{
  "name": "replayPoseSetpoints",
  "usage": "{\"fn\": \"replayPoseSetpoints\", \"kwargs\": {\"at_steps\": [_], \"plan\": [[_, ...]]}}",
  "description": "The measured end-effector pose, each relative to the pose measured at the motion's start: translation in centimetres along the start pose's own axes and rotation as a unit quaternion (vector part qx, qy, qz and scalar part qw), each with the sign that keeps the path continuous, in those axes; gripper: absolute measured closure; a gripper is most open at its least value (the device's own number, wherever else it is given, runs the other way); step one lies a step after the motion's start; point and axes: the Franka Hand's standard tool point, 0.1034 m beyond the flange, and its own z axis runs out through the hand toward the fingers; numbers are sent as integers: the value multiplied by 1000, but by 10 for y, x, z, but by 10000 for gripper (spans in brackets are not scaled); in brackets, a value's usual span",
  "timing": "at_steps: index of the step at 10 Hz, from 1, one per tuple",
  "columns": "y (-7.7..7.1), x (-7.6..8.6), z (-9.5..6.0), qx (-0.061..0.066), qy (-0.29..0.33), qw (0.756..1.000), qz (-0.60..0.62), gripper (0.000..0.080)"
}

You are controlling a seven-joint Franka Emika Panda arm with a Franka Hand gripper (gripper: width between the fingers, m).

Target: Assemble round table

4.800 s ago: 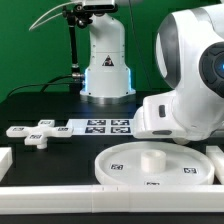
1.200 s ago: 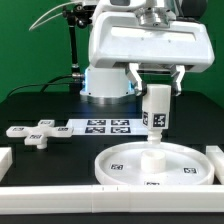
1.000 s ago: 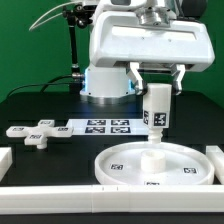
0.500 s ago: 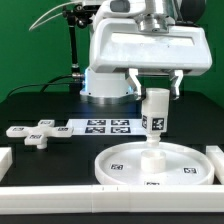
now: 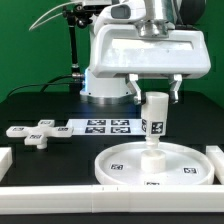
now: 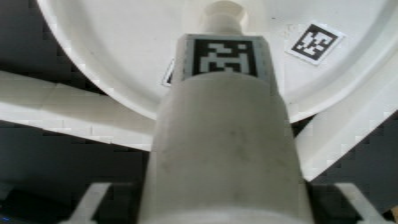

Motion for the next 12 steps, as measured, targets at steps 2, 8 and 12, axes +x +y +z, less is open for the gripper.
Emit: {"fn": "replayPoseSetpoints", "kwargs": {"at_steps": [2, 8, 12], "plan": [[-3, -1, 3, 2, -2, 1000, -4, 387], [-4, -5, 13, 2, -2, 1000, -5, 387], [-4, -9, 19, 2, -7, 1000, -4, 387]]}}
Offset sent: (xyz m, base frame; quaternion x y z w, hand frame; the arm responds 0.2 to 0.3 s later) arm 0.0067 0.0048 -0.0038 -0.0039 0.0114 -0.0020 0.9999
